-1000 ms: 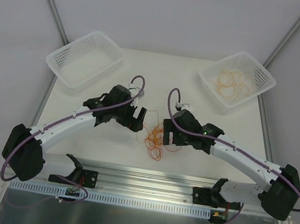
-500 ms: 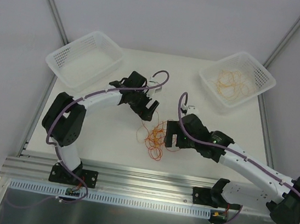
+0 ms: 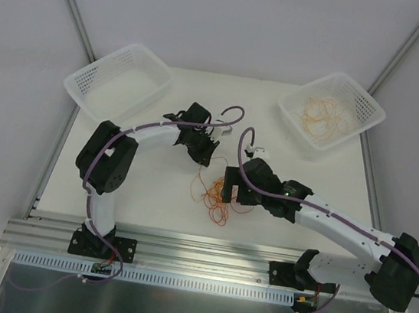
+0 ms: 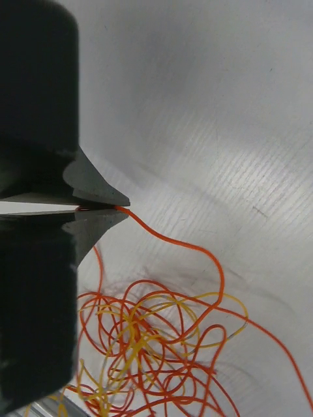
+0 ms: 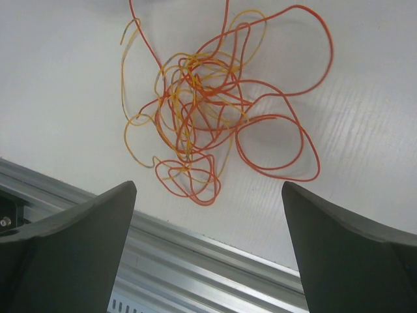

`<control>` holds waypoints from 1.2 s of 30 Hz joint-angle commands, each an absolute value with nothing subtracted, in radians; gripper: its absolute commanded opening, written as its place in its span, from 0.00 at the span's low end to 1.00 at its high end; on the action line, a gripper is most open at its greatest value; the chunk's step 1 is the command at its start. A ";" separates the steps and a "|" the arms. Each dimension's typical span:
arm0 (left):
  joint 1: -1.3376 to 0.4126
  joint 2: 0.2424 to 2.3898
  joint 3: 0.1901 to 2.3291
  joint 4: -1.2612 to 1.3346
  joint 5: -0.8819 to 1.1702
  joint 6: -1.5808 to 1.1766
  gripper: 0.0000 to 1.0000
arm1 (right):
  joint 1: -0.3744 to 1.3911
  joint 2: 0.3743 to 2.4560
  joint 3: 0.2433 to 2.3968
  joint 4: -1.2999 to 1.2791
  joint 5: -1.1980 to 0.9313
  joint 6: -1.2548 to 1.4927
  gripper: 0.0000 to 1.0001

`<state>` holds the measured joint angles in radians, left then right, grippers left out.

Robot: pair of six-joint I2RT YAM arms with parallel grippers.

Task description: Untangle the cables

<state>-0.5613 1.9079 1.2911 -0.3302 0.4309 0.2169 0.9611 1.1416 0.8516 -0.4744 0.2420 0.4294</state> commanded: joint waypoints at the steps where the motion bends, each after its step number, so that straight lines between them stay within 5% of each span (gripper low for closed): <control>1: -0.558 1.810 1.258 -0.325 0.491 0.198 0.00 | 0.973 1.225 0.874 -0.399 0.262 0.494 1.00; 7: -0.558 1.660 1.161 -0.325 0.442 0.141 0.00 | 0.973 1.405 0.969 -0.384 0.321 0.529 1.00; 12: -0.557 1.565 1.103 -0.325 0.425 0.063 0.00 | 0.971 1.528 1.009 -0.327 0.324 0.537 0.89; 25: -0.368 1.244 1.150 -0.528 0.247 -0.169 0.00 | 0.917 1.513 0.884 -0.386 0.449 0.569 0.05; 36: -0.288 1.063 1.425 -0.661 0.095 -0.219 0.00 | 0.789 1.276 0.778 -0.498 0.477 0.511 0.07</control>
